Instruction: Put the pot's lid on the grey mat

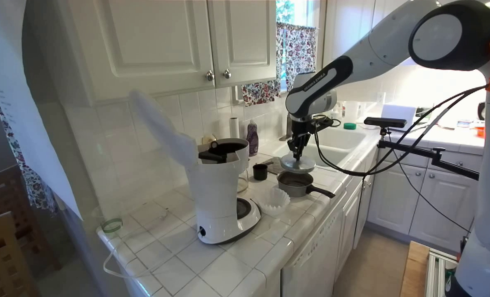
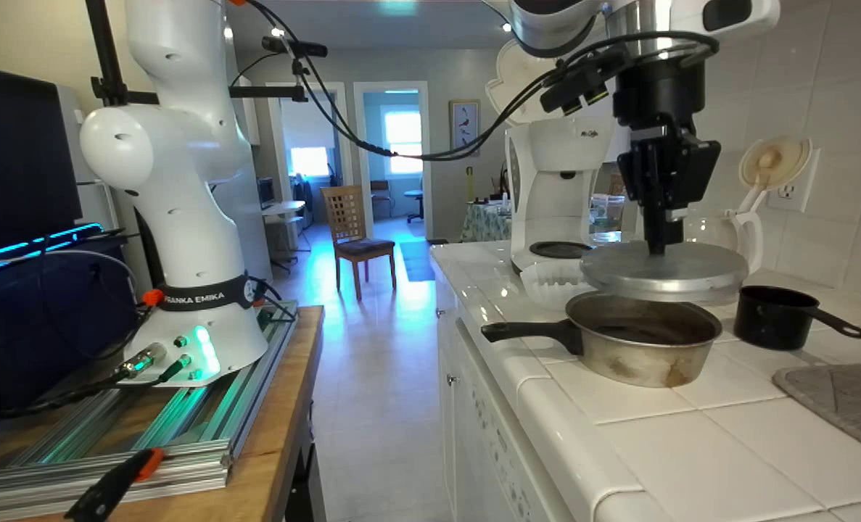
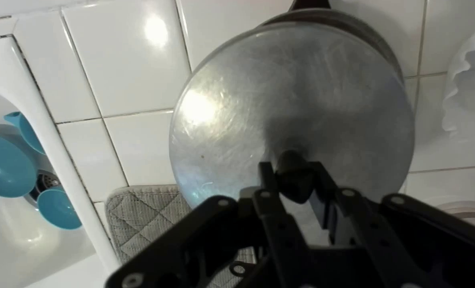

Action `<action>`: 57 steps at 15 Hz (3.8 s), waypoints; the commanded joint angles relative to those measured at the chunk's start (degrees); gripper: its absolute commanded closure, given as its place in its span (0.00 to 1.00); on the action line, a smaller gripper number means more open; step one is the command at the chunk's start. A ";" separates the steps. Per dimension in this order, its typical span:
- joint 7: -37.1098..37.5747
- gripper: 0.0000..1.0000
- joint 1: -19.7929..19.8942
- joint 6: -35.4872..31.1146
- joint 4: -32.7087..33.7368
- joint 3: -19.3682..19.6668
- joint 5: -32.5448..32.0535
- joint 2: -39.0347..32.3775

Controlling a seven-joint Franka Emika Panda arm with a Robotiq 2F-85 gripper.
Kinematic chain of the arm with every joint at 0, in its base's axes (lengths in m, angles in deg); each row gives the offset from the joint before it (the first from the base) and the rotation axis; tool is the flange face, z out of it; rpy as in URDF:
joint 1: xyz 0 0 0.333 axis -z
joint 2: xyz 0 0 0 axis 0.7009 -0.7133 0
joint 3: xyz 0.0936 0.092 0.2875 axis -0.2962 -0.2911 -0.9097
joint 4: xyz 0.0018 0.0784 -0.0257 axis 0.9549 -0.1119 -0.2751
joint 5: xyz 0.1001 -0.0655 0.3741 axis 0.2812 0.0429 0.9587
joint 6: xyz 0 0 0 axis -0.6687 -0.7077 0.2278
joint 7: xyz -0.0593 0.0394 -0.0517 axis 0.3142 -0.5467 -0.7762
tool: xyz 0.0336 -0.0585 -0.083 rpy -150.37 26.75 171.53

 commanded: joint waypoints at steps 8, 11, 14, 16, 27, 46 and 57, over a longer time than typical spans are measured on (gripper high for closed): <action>-0.77 0.94 3.73 6.11 6.53 3.37 0.90 -0.83; -0.75 0.94 4.62 6.98 9.11 3.90 0.95 -1.77; -0.12 0.94 4.66 5.18 7.47 3.88 0.04 -0.69; -0.13 0.75 4.81 5.18 7.66 3.92 0.04 -0.83; 1.90 0.94 6.13 3.73 8.78 5.66 0.08 -1.17; -12.34 0.94 13.65 5.79 31.92 -1.34 8.46 -18.22; -11.78 0.75 13.34 5.92 31.08 -1.64 7.26 -18.53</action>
